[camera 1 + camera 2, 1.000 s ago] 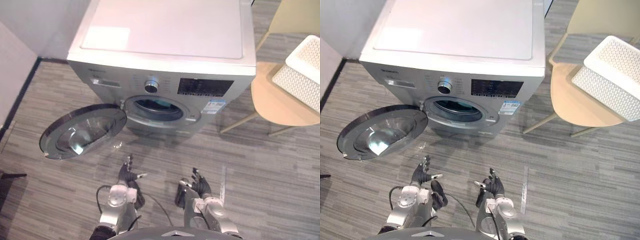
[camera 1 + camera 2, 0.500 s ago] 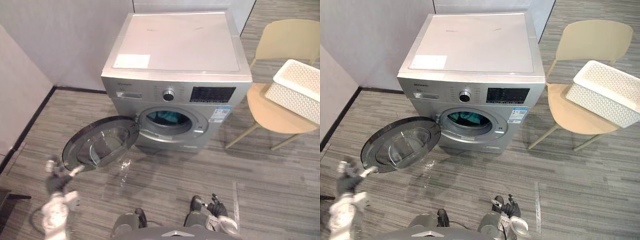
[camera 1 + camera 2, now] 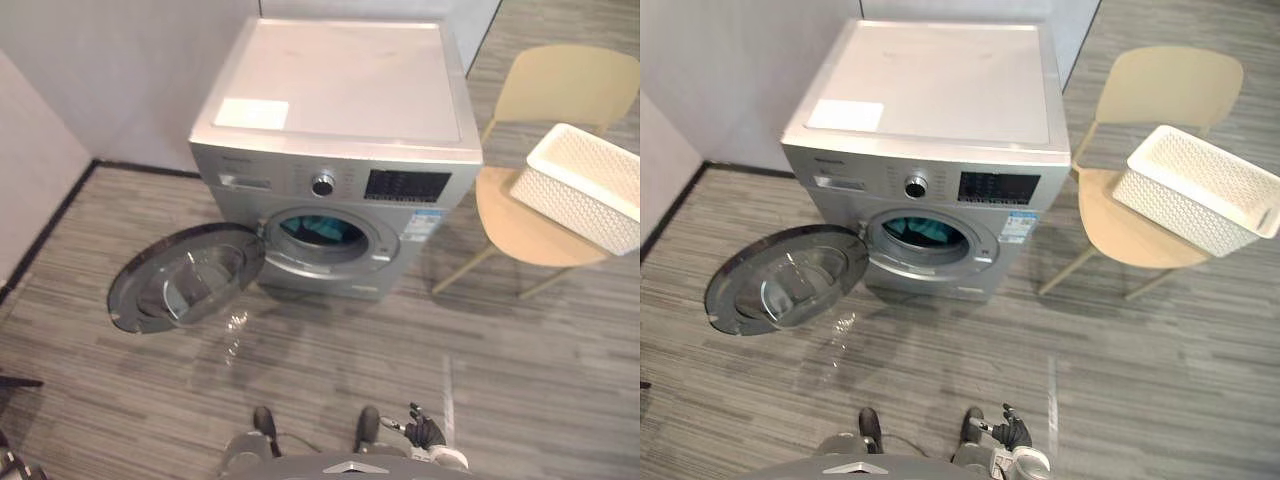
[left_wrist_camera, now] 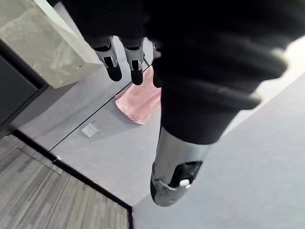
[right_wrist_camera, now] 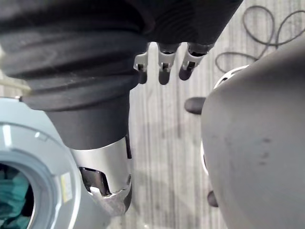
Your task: Pick up the laundry basket with both hands and put the clothes into the washing machine.
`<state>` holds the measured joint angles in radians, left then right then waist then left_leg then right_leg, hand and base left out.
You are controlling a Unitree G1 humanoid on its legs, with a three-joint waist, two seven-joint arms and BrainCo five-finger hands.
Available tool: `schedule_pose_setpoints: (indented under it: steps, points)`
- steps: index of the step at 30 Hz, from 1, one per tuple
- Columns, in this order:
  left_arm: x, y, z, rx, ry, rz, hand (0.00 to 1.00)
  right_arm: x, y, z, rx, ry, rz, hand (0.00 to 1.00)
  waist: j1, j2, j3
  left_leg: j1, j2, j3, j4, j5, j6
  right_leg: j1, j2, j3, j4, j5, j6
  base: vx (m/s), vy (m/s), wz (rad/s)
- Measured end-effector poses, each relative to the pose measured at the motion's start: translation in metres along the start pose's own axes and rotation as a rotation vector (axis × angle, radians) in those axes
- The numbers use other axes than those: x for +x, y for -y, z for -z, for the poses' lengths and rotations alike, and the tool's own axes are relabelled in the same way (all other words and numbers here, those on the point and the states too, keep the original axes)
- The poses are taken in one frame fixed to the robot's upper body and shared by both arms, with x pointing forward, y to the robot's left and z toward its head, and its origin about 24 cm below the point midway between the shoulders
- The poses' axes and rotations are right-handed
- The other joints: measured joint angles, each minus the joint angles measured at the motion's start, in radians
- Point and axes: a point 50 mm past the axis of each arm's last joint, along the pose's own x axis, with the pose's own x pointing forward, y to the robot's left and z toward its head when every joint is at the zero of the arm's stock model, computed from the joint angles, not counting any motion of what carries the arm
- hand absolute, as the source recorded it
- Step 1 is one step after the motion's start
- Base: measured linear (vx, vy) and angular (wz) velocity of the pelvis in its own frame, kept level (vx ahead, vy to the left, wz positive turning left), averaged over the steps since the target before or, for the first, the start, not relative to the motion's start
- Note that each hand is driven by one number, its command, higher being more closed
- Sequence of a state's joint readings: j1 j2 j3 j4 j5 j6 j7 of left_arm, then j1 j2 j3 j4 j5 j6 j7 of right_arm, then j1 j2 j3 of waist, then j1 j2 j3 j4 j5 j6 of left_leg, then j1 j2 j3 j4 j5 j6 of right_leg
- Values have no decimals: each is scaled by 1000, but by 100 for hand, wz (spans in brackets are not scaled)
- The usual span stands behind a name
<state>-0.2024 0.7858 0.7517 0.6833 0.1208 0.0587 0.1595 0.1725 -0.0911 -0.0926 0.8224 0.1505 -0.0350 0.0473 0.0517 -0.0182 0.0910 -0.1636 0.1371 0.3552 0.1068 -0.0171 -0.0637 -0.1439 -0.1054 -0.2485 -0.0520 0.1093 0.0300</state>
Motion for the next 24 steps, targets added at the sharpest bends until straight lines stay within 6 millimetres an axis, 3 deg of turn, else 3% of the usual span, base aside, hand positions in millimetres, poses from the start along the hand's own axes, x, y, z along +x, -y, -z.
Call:
schedule_pose_setpoints:
  steps: [3,5,6,7,10,12,15,18,21,24]
  points:
    - [25,10,-70,7,123,9,0,0,-14,-22,-34,102,-55,0,-27,-75,86,-100,55,-21,86,-9,-11,-56,28,-4,6,27,-16,-131,-59,-4]
    - [29,23,-104,-39,185,45,0,-2,-17,-34,-22,163,-67,0,-37,-101,115,-188,88,-40,142,-18,-14,-109,44,-10,6,47,-12,-206,-26,3]
    - [29,29,-115,-37,203,64,0,-3,-20,-39,-28,193,-77,0,-38,-97,141,-218,104,-49,170,-28,-16,-123,55,-11,5,54,-11,-170,-24,0]
    - [29,34,-129,-44,228,82,0,-5,-24,-44,-26,225,-93,0,-38,-118,161,-244,124,-56,198,-40,-23,-132,67,-14,5,58,-8,-189,-38,-6]
    - [26,40,-171,-73,324,93,0,-13,-34,-57,-11,309,-131,0,-31,-126,195,-349,170,-70,246,-39,-27,-205,99,-32,2,54,2,-101,-63,-1]
    - [23,37,-200,-134,384,85,0,-16,-37,-69,13,370,-129,0,-27,-133,239,-414,195,-72,263,-24,-36,-251,113,-55,0,47,4,-69,-66,9]
    - [23,21,-222,-255,421,59,0,-20,-41,-78,50,417,-126,0,-27,-135,284,-490,202,-77,264,-1,-37,-318,113,-89,-2,63,2,-11,-11,-2]
    - [26,14,-222,-321,398,59,0,-22,-45,-83,73,441,-135,0,-32,-135,293,-539,208,-82,277,5,-30,-355,116,-94,-2,76,-9,71,16,-2]
    - [33,10,-195,-398,305,76,0,-27,-50,-94,81,492,-158,0,-53,-136,293,-552,213,-81,293,3,-28,-361,116,-95,-2,86,1,144,58,-2]
    - [36,12,-156,-435,230,115,0,-30,-52,-101,84,523,-170,0,-48,-135,293,-531,229,-72,291,-5,-33,-348,129,-88,-5,96,15,128,44,-12]
